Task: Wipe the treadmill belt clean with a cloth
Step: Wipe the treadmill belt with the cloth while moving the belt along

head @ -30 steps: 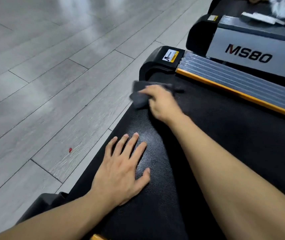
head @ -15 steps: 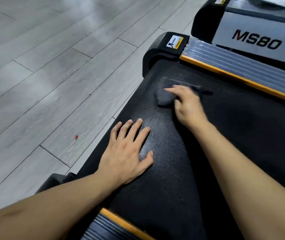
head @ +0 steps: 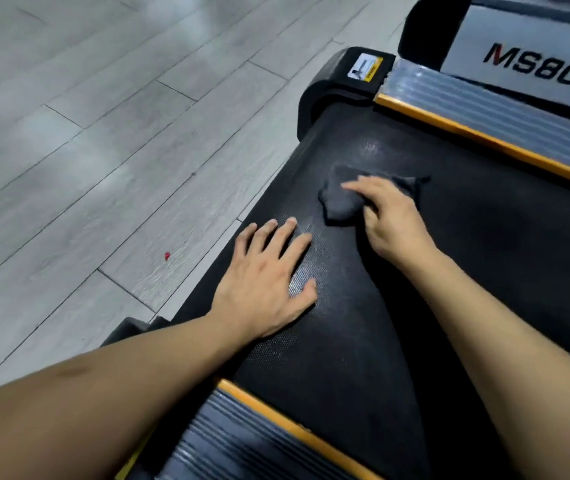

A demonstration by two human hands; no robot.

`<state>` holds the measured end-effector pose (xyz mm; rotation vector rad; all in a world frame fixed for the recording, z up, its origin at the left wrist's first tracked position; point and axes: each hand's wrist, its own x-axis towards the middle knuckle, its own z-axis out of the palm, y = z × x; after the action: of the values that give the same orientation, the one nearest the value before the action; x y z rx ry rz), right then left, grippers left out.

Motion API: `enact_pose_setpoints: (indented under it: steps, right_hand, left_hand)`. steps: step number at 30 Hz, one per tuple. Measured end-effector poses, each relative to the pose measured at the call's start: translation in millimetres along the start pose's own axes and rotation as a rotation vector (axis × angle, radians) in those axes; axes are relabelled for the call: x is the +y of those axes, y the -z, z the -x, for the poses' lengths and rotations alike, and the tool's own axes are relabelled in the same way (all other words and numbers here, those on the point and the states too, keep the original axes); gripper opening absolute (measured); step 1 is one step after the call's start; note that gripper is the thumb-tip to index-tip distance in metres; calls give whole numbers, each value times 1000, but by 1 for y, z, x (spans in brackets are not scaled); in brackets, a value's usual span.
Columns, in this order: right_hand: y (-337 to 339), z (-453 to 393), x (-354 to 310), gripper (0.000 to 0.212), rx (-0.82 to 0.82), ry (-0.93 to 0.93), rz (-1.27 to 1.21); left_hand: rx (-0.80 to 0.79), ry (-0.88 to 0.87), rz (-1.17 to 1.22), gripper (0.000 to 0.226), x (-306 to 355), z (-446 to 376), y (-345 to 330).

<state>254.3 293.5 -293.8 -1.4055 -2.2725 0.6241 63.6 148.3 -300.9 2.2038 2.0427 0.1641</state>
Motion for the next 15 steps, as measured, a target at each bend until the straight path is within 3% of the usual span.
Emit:
enact_pose_setpoints:
  steps: [7,11,15]
  right_hand:
    - [-61,-57,-89,48,-239,265,55]
    - [-23,-14,-39,53,-148,204,-67]
    - [8,53,5,57,-83,40,12]
  left_hand:
    - [16,-7,0,65,-3,-1,1]
    - [6,-12,-8,68,-4,1,1]
    - [-5,-22,-39,66,-3,3,1]
